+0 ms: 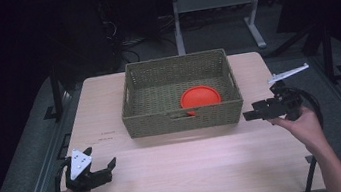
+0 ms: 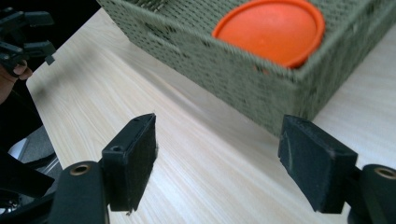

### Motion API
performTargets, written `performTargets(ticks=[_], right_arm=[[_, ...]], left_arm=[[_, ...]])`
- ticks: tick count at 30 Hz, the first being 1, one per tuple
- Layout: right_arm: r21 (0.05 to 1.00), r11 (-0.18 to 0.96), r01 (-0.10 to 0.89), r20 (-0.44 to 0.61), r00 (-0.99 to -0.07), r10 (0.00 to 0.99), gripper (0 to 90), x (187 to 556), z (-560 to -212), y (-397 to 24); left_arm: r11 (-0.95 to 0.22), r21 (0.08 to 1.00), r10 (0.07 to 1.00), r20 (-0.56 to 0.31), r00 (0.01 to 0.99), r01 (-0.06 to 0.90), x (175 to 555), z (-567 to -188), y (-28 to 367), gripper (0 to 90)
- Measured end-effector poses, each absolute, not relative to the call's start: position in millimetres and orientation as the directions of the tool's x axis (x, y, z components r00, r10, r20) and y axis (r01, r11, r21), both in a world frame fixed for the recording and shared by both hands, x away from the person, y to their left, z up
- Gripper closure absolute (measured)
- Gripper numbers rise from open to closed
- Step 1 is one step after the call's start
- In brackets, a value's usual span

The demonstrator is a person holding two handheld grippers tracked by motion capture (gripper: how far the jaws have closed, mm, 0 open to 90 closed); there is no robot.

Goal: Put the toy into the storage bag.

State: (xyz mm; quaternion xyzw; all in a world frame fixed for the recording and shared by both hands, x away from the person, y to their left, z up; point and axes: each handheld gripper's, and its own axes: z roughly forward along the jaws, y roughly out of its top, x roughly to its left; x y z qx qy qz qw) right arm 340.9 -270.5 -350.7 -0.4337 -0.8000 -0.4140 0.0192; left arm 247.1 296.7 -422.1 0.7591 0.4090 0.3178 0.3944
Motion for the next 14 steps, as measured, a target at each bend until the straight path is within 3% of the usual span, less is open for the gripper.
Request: performTargets(ticks=[14], right_arm=[[0.641, 0.24, 0.729, 0.404, -0.586, 0.702, 26.1, 309.3, -394.4, -285.8]], left_arm=[[-0.353, 0.86, 0.871, 0.158, 0.464, 0.37, 247.4, -422.6, 295.3, 12.8]])
